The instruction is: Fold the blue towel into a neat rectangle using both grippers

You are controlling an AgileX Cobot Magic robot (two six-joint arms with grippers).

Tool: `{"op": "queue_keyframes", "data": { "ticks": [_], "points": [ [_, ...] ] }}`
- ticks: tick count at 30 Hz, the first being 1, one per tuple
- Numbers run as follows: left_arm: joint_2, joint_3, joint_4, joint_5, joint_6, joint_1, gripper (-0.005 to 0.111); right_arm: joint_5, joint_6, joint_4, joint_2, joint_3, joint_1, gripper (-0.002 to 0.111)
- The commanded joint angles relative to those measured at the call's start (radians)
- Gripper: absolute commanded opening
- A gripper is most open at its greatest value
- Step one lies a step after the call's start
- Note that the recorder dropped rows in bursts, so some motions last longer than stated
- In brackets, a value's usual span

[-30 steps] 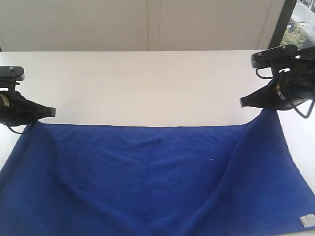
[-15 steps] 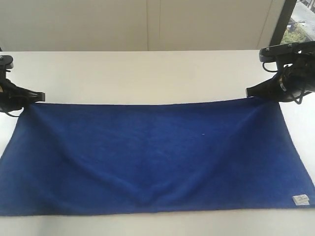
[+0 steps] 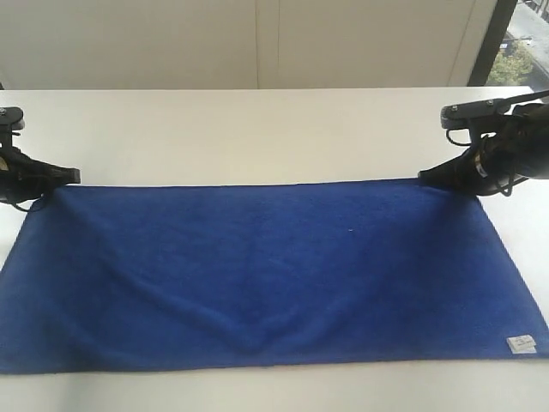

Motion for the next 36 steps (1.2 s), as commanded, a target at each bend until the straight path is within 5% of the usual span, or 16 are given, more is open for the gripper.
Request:
{"op": "queue_keyframes", "data": {
  "ticks": [1,7,16,26,31,36],
  "points": [
    [0.001,-0.006,0.003,0.011,-0.006,0.003,0.0,-0.012,0.005,-0.007,0.009,-0.007,-0.011,0.001],
    [0.001,-0.006,0.003,0.011,-0.006,0.003,0.0,0.042,0.005,-0.007,0.009,-0.041,-0.011,0.016],
    [0.001,-0.006,0.003,0.011,-0.006,0.003,0.0,0.045,0.005,-0.02,0.012,-0.066,-0.012,0.018],
    [-0.022,-0.006,0.003,0.009,-0.001,0.003,0.057,0.055,0.017,0.049,-0.079,-0.067,-0.012,0.018],
    [-0.064,-0.006,0.003,0.044,0.001,0.007,0.061,0.136,-0.047,0.145,-0.145,-0.067,-0.011,0.018],
    [-0.18,-0.006,0.038,0.12,0.002,0.007,0.054,0.262,-0.423,0.428,-0.225,-0.081,-0.011,0.012]
  ]
}}
